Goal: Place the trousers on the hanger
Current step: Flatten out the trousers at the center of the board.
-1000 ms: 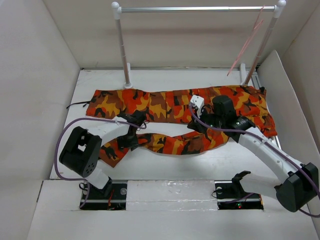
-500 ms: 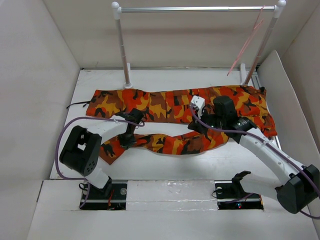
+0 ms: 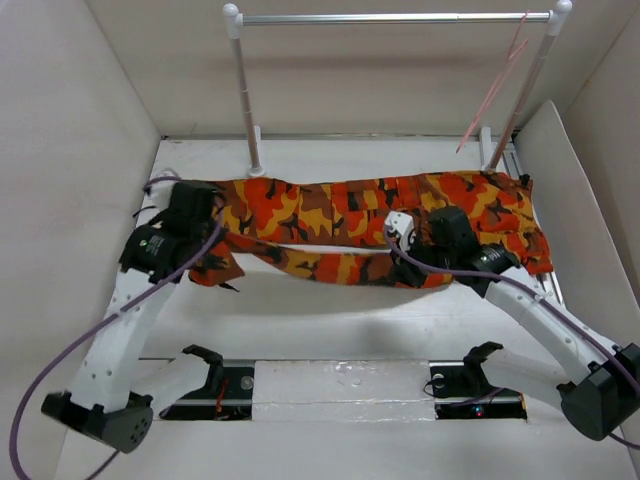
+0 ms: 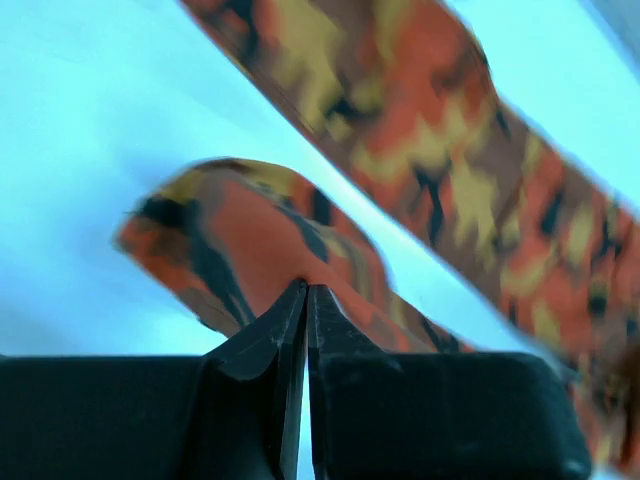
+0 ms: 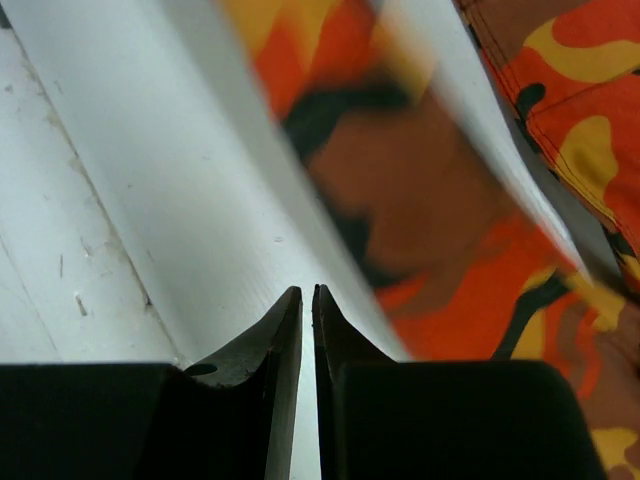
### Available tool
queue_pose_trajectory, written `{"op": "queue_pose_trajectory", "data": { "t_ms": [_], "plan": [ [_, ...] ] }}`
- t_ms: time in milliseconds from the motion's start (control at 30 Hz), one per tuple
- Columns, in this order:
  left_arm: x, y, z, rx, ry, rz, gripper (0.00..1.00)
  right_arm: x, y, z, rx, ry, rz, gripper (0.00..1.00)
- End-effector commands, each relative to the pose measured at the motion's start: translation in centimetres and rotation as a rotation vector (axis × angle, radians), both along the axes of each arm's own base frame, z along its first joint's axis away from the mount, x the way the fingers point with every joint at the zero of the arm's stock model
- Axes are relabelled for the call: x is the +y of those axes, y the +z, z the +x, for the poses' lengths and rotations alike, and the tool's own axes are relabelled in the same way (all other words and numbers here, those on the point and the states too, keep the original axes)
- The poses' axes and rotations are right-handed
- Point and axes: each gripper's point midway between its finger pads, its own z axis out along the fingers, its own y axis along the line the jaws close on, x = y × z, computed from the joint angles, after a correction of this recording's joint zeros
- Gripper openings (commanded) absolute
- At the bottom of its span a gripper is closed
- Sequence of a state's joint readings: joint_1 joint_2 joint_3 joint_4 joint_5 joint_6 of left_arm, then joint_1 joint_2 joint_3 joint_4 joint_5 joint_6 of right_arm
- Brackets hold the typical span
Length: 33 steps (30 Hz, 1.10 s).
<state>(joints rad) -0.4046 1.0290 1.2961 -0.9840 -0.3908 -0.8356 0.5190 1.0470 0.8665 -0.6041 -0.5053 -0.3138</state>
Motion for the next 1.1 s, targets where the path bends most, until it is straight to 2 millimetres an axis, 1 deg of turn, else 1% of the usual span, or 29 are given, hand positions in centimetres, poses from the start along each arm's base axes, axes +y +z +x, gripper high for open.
{"op": "queue_pose_trajectory", "data": {
  "t_ms": [0, 33, 67, 100, 133, 167, 200, 233, 267, 300, 333, 367, 400, 433, 467, 500, 533, 600, 633, 733, 767, 800, 833, 867, 900, 933, 1000, 1033, 1067],
  "plan": [
    [6.7, 0.4, 0.7, 0.001, 0.188, 0.125, 0.00, -1.1, 0.5, 0.8, -0.020, -0.085, -0.034, 0.15],
    [7.5, -0.1, 1.8, 0.005, 0.210, 0.125, 0.00, -1.6, 0.7, 1.7, -0.021, -0.123, -0.039, 0.15],
    [8.2, 0.3, 3.6, -0.046, 0.232, 0.108, 0.00, -1.8, 1.9, 2.8, -0.039, -0.155, -0.035, 0.15],
    [8.5, -0.2, 4.6, -0.043, 0.220, 0.078, 0.00, -2.4, 1.9, 3.4, -0.033, -0.180, -0.057, 0.16],
    [11.3, -0.5, 5.1, -0.042, 0.303, 0.061, 0.00, -3.3, 1.7, 4.6, -0.018, -0.233, -0.068, 0.17],
    [11.6, -0.5, 6.7, -0.068, 0.294, 0.016, 0.00, -4.0, 1.9, 5.4, -0.015, -0.274, -0.066, 0.19],
    [12.2, 0.6, 8.0, -0.119, 0.292, -0.026, 0.00, -6.0, 2.7, 7.2, -0.022, -0.374, -0.027, 0.34],
    [11.5, 2.0, 8.5, -0.151, 0.255, -0.054, 0.00, -7.0, 2.7, 7.6, -0.013, -0.422, -0.014, 0.45],
    [11.4, 2.0, 8.5, -0.151, 0.254, -0.054, 0.00, -7.0, 2.7, 7.6, -0.013, -0.422, -0.014, 0.45],
    [10.8, 2.4, 8.5, -0.155, 0.225, -0.079, 0.00, -9.1, 2.7, 8.2, -0.003, -0.498, -0.003, 0.51],
    [10.6, 3.2, 8.4, -0.171, 0.219, -0.085, 0.00, -10.2, 1.9, 8.1, 0.023, -0.549, 0.001, 0.61],
    [10.4, 4.0, 8.0, -0.198, 0.218, -0.093, 0.00, -11.3, 1.5, 8.2, 0.034, -0.597, 0.004, 0.66],
    [9.4, 4.4, 7.9, -0.215, 0.189, -0.103, 0.00, -13.5, 0.4, 8.0, 0.054, -0.691, 0.004, 0.70],
    [8.9, 4.6, 7.8, -0.221, 0.179, -0.106, 0.00, -14.7, 0.8, 8.2, 0.039, -0.745, 0.008, 0.71],
    [8.5, 5.1, 7.6, -0.241, 0.167, -0.111, 0.00, -15.8, -0.7, 7.6, 0.070, -0.797, -0.009, 0.72],
    [7.8, 5.2, 7.7, -0.256, 0.141, -0.136, 0.00, -17.3, -1.1, 7.4, 0.066, -0.871, -0.025, 0.72],
    [7.1, 4.6, 7.6, -0.245, 0.114, -0.148, 0.00, -19.4, -1.5, 7.4, 0.077, -0.968, -0.014, 0.72],
    [5.6, 3.9, 7.5, -0.233, 0.064, -0.156, 0.00, -21.4, -3.4, 6.5, 0.130, -1.064, -0.025, 0.72],
    [4.4, 2.4, 7.3, -0.197, 0.026, -0.155, 0.00, -23.3, -3.9, 6.3, 0.153, -1.160, -0.004, 0.72],
    [2.9, -0.6, 6.4, -0.139, -0.030, -0.149, 0.00, -26.1, -5.2, 5.7, 0.203, -1.289, 0.021, 0.72],
    [2.4, -3.3, 5.6, -0.081, -0.045, -0.152, 0.00, -27.9, -5.6, 5.2, 0.213, -1.361, 0.020, 0.72],
    [2.3, -4.3, 5.4, -0.070, -0.050, -0.157, 0.00, -28.9, -5.7, 5.1, 0.211, -1.399, 0.013, 0.72],
    [2.4, -7.1, 4.6, -0.014, -0.034, -0.159, 0.00, -29.9, -6.3, 5.0, 0.236, -1.461, 0.024, 0.71],
    [2.5, -8.1, 4.3, -0.003, -0.022, -0.159, 0.01, -31.5, -6.6, 4.6, 0.240, -1.527, 0.028, 0.71],
    [2.9, -8.9, 4.3, 0.000, -0.008, -0.170, 0.09, -32.5, -7.1, 4.3, 0.249, -1.573, 0.024, 0.71],
    [2.6, -11.5, 3.4, 0.049, -0.013, -0.201, 0.29, -33.4, -7.5, 4.4, 0.249, -1.610, 0.046, 0.71],
    [2.0, -13.0, 3.3, 0.061, -0.031, -0.253, 0.46, -34.8, -8.6, 4.4, 0.283, -1.658, 0.103, 0.71],
    [1.6, -15.0, 2.5, 0.100, -0.038, -0.268, 0.57, -35.6, -8.3, 5.3, 0.257, -1.672, 0.121, 0.71],
    [1.1, -16.0, 2.4, 0.116, -0.046, -0.294, 0.60, -36.1, -8.5, 5.8, 0.256, -1.682, 0.118, 0.71]
  ]
}}
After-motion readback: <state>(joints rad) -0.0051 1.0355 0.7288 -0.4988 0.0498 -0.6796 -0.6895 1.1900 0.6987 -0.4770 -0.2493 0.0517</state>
